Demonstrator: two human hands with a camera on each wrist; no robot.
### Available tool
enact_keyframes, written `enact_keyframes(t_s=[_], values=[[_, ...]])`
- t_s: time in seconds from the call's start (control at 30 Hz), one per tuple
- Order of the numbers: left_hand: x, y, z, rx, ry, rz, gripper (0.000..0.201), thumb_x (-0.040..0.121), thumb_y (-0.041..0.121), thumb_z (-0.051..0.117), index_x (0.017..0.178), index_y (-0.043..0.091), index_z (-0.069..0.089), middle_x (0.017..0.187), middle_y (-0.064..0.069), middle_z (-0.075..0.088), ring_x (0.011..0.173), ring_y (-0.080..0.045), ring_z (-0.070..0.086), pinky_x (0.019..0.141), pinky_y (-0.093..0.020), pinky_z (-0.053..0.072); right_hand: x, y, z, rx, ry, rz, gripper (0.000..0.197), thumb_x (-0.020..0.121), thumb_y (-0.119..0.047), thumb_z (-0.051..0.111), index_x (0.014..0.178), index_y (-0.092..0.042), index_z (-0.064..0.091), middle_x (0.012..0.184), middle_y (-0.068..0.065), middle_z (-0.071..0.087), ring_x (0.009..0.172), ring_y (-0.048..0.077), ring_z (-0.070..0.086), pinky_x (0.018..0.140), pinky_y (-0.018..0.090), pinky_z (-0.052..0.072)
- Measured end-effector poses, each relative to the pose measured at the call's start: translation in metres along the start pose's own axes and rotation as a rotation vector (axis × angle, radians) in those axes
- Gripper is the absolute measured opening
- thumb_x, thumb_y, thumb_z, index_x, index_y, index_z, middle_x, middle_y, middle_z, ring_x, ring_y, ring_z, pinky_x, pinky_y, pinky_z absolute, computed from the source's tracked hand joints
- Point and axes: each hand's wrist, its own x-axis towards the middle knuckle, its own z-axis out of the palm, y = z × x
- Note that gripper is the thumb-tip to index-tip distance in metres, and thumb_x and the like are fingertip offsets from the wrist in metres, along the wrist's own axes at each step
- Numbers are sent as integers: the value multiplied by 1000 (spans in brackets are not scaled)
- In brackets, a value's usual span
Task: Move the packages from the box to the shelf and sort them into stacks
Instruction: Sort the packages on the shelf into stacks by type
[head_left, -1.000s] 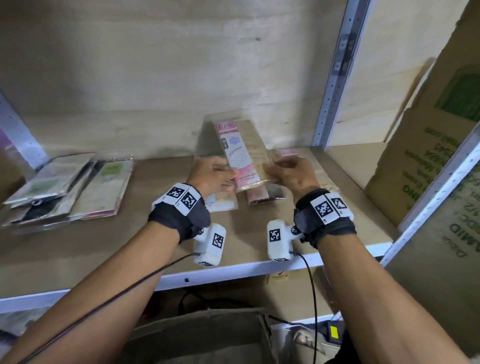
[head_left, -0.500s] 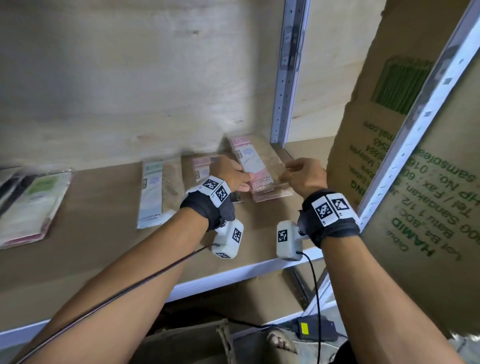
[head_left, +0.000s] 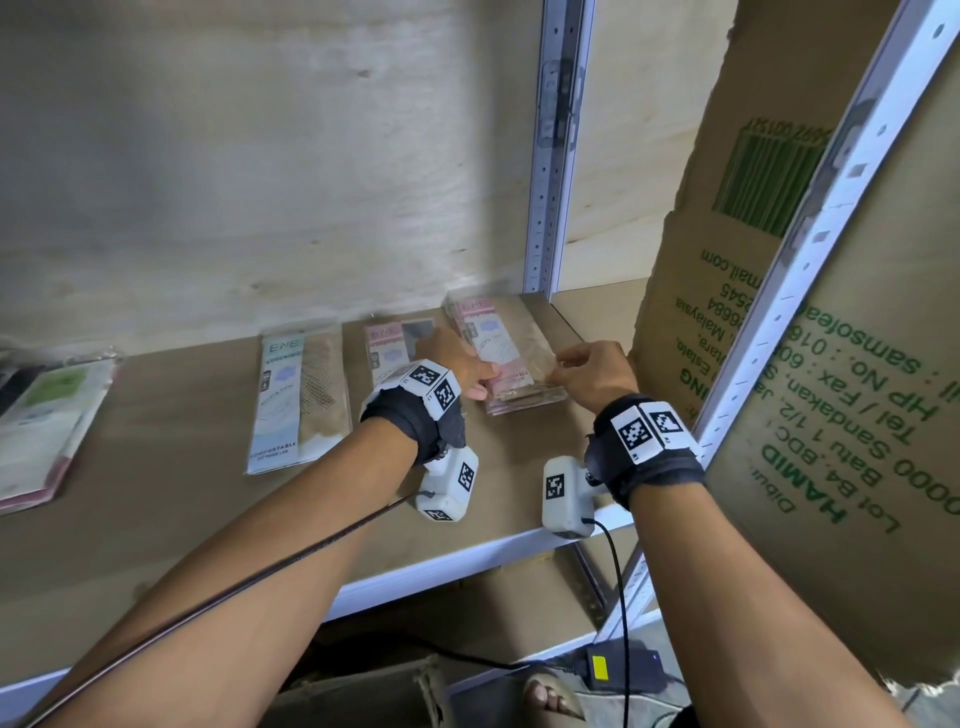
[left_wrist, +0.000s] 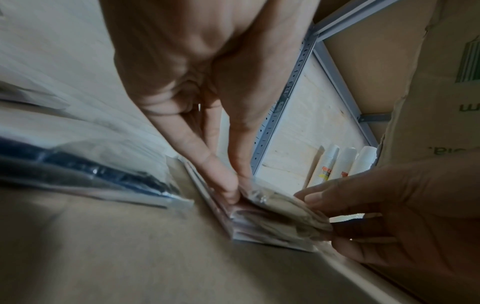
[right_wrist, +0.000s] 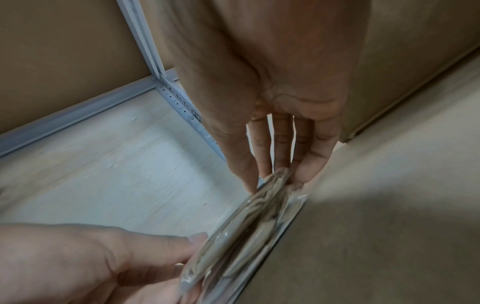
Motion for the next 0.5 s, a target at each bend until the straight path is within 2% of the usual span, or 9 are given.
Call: enact_keyframes(t_s=[0.1, 0.2, 0.27, 0.33, 0.37, 0.43, 0.47, 0.5], values=[[0, 1, 0, 25, -6, -8, 39, 81, 2, 78, 116, -6, 61, 115, -25, 69, 96, -33, 72, 89, -44, 59, 0, 1, 0, 1, -6, 10, 38, 81, -9, 76, 118, -7, 69, 114, 7, 71, 102, 19, 63, 96, 28, 48], [-2, 2, -1, 150, 34, 0, 40, 80, 16, 81, 113, -1, 66, 107, -19, 73, 88, -26, 75, 85, -37, 60, -1, 0, 0, -7, -15, 16, 38, 82, -9, 75, 119, -8, 68, 115, 7, 70, 105, 21, 63, 99, 31, 49], [-6, 3, -7, 212, 56, 32, 41, 80, 22, 82, 112, 2, 68, 105, -16, 74, 85, -26, 75, 84, -38, 61, -3, -3, -1, -8, -6, 2, 37, 83, -12, 73, 120, -10, 68, 114, 6, 70, 103, 20, 63, 96, 31, 49], [-11, 4, -18, 238, 79, 92, 30, 83, 24, 79, 105, 5, 71, 102, -13, 75, 84, -26, 75, 83, -41, 61, -6, -10, -1, -13, 58, -30, 32, 85, -15, 71, 117, -13, 69, 110, 4, 70, 98, 19, 63, 92, 31, 51], [-15, 4, -24, 244, 102, 127, 19, 85, 24, 76, 96, 9, 72, 97, -11, 75, 81, -26, 75, 81, -41, 61, -7, -15, -1, -19, 105, -50, 29, 85, -16, 70, 113, -15, 70, 108, 4, 70, 97, 20, 64, 92, 33, 53], [-24, 2, -43, 221, 165, 186, 11, 88, 24, 73, 84, 14, 70, 89, -9, 74, 69, -22, 75, 70, -35, 63, -12, -28, 1, -14, 160, -100, 20, 85, -17, 68, 105, -18, 72, 104, 2, 71, 98, 20, 65, 91, 36, 55], [-29, 0, -54, 208, 198, 217, 11, 89, 24, 72, 88, 14, 72, 87, -8, 75, 63, -18, 74, 63, -30, 62, -15, -35, 4, -3, 160, -129, 17, 86, -16, 68, 102, -18, 73, 101, 1, 72, 97, 20, 66, 89, 34, 55], [-36, -3, -68, 206, 232, 247, 13, 88, 25, 72, 93, 13, 74, 85, -8, 75, 62, -18, 73, 60, -29, 61, -19, -43, 9, 16, 144, -161, 14, 87, -15, 67, 99, -17, 73, 98, 0, 72, 96, 20, 67, 86, 31, 54]])
